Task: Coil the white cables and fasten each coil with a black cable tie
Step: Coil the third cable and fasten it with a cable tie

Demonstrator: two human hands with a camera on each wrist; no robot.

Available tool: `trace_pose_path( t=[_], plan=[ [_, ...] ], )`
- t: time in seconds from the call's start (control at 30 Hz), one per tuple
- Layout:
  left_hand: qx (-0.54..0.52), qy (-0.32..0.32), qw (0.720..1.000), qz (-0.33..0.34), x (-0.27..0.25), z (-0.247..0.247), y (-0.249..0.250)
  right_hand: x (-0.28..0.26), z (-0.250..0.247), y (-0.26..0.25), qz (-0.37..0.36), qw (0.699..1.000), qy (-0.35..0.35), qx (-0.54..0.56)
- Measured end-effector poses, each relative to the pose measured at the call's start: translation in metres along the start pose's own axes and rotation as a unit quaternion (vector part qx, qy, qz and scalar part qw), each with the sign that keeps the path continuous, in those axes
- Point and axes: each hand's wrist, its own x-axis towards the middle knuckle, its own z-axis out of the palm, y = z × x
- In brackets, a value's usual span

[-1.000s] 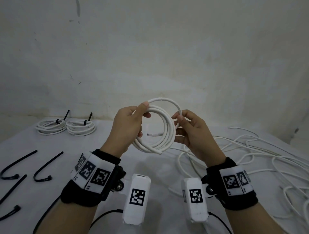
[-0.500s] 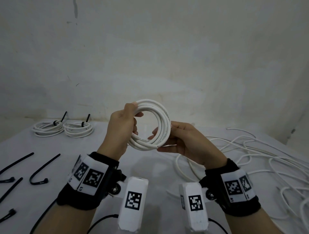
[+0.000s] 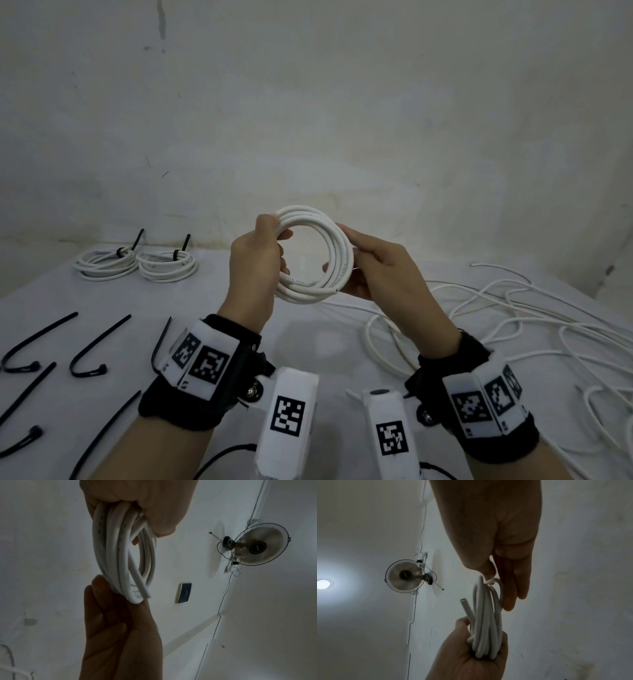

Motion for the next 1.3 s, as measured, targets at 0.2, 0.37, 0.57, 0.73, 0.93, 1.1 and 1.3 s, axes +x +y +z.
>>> trace_pose_path(
  t=[0.2,0.37,0.57,0.73,0.93,1.1,1.3],
  plan=[
    [-0.023,-0.030,0.999,-0.025,-0.005,0.005,0.001,-0.005,0.005,-0.002,-0.119,0.968,0.045,-0.215],
    [-0.070,-0.087,0.992,-0.051,-0.013,0.012,0.000,0.000,-0.001,0.004,-0.117,0.968,0.113,-0.191],
    [-0.059,-0.096,0.994,0.002,-0.017,0.013,0.001,0.001,-0.001,0.007,-0.108,0.973,0.127,-0.157],
    [-0.058,-0.088,0.994,-0.003,-0.017,0.013,-0.001,-0.001,0.002,0.001,-0.086,0.983,0.100,-0.128],
    [-0.006,-0.100,0.995,0.022,-0.021,0.016,-0.004,0.001,0.003,-0.007,-0.086,0.990,0.074,-0.084],
    [-0.014,-0.133,0.991,-0.007,-0.015,0.012,-0.003,0.004,0.004,-0.003,-0.114,0.979,0.102,-0.132],
    [-0.057,-0.158,0.984,-0.058,-0.012,0.010,-0.004,0.004,0.004,0.000,-0.121,0.977,0.116,-0.133]
  ],
)
